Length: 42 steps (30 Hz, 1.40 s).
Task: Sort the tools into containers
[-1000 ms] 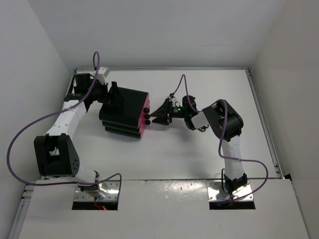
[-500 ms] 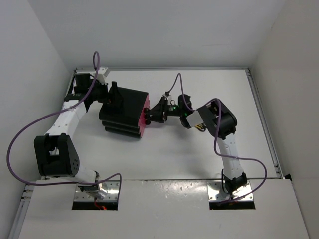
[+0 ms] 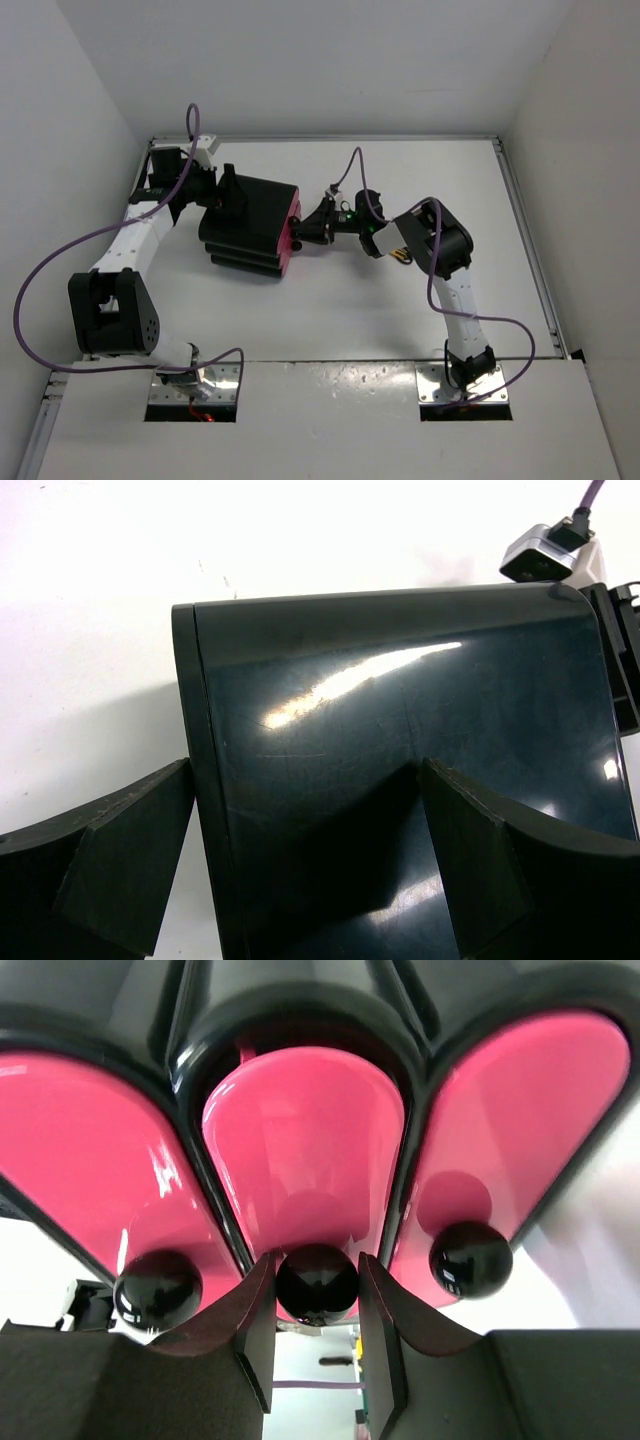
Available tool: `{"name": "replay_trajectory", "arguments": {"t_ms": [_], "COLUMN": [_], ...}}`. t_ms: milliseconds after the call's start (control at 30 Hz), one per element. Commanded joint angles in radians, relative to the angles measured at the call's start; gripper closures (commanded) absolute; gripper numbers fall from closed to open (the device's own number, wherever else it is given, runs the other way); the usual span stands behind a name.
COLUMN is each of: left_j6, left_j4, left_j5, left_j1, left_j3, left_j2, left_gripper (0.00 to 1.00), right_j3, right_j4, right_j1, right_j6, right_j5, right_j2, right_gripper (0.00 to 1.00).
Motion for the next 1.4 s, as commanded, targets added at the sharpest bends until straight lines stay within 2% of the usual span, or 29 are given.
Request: {"name": "replay_trajectory", "arguments": {"t_ms": [0,267,533,700,767,867,967,1233,1367], "left_j6": [0.074,0.065,0.065,0.065,0.065,0.065,0.065,0.065,0.065], "left_j4": [-0.216,-0.216,-0.216,-0.216,-0.216,-0.216,-0.216,-0.216,-0.206], "left_j5": [-0.135,-0.135,-0.135,-0.135,-0.135,-0.135,-0.135,-0.135,-0.135], "left_j1": [-0.014,-0.005,-0.005,-0.005,-0.005,-0.005,-0.005,-0.005,-0.005], "left_j3": [-0.085,-0.085,-0.085,-0.094,-0.094,-0.094,-0.094,-0.094,-0.094], "left_j2": [0.082,0.073,0.073,0.073,0.073,0.073,0.073,0.073,0.073], "left_gripper": [0.03,0.03,0.03,0.03,0.03,0.03,0.03,0.03,0.03], "right_j3": [-0.059,-0.225,-0.308,-0.328,-0.328,-0.288,-0.237,-0.182,-0.217], "right_j4": [0.048,0.08,0.08,0.025,0.025,0.0,-0.037,-0.112,-0.307], "right_j1": [-0.011,-0.087,-0.163,-0.198,-0.198,-0.198,-0.189,-0.156,-0.181], "right_j6": [-0.037,-0.057,-0.076,-0.137,-0.137,-0.137,-0.146,-0.204,-0.336], "right_j5": [-0.019,-0.082,-0.135,-0.153,-0.153,-0.153,-0.144,-0.125,-0.115], "right_j2": [-0.076,-0.158,-0.204,-0.214,-0.205,-0.182,-0.159,-0.161,-0.229], "right_gripper": [0.83,0.84,0.84,0.84,0.78,0.6,0.48,0.39,0.31]}}
